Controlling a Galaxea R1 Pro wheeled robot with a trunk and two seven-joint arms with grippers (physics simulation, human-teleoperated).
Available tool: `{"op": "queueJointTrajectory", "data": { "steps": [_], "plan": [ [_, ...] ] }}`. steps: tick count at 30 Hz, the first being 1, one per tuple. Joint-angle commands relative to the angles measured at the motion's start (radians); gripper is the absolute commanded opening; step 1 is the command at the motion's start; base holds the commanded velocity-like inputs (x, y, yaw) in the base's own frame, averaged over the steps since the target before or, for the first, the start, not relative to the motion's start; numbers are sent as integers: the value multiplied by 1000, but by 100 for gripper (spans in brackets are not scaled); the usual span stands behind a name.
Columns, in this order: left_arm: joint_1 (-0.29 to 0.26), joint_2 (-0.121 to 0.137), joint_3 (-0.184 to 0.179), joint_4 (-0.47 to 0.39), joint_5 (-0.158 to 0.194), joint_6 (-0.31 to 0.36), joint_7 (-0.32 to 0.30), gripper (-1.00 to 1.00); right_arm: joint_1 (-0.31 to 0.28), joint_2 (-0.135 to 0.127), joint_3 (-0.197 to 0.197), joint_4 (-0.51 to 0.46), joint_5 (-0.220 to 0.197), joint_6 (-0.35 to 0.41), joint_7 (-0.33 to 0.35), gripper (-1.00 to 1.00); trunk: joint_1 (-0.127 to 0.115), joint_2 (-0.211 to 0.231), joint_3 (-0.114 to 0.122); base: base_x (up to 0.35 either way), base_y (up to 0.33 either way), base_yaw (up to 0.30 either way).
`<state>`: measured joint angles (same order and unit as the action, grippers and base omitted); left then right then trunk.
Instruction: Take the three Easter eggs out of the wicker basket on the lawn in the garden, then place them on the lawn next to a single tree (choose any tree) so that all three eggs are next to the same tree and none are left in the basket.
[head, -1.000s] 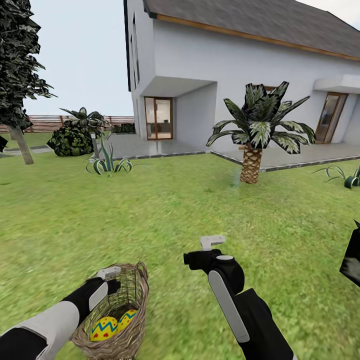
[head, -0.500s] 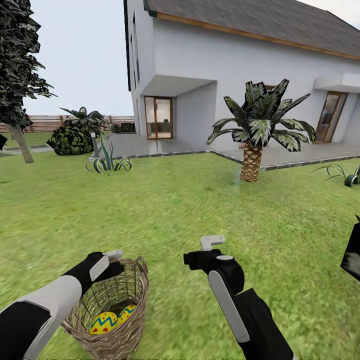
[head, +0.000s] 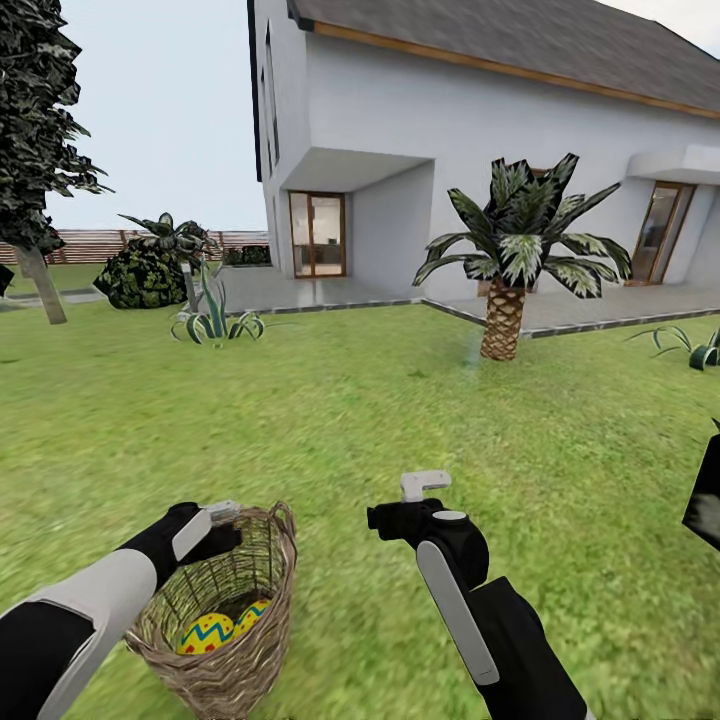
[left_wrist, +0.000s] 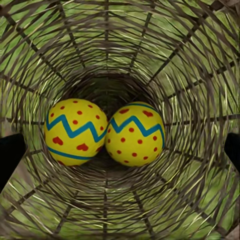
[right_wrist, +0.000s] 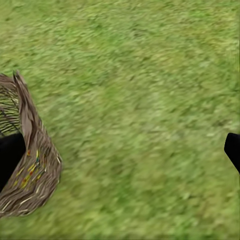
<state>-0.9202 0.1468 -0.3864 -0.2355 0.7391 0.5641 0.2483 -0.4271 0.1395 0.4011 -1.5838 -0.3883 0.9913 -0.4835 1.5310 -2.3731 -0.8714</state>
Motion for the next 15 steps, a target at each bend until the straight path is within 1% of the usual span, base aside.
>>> {"op": "queueJointTrajectory", "data": {
  "steps": [1,4,5,7,12,15],
  "plan": [
    [0,3,-6,-3,11,12,8,100,-1,0,1,-1,-10,3,-10,100,4,-8,-4,0,0,0],
    [-1,16,-6,-4,11,36,8,100,-1,1,6,-1,-10,3,-10,100,15,-29,-14,0,0,0],
    [-5,24,-6,-4,11,43,8,100,-1,1,12,-1,-10,3,-10,100,19,-36,-17,0,0,0],
    [-13,31,-6,-4,12,49,8,100,-1,0,17,-1,-9,3,-10,100,27,-50,-23,0,0,0],
    [-19,34,-5,-2,11,55,9,100,-1,0,21,-1,-9,3,-10,100,46,-85,-39,0,0,0],
    [-22,39,-5,-3,12,70,12,100,-1,0,22,-1,-9,3,-10,100,57,-106,-48,0,0,0]
  ]
}}
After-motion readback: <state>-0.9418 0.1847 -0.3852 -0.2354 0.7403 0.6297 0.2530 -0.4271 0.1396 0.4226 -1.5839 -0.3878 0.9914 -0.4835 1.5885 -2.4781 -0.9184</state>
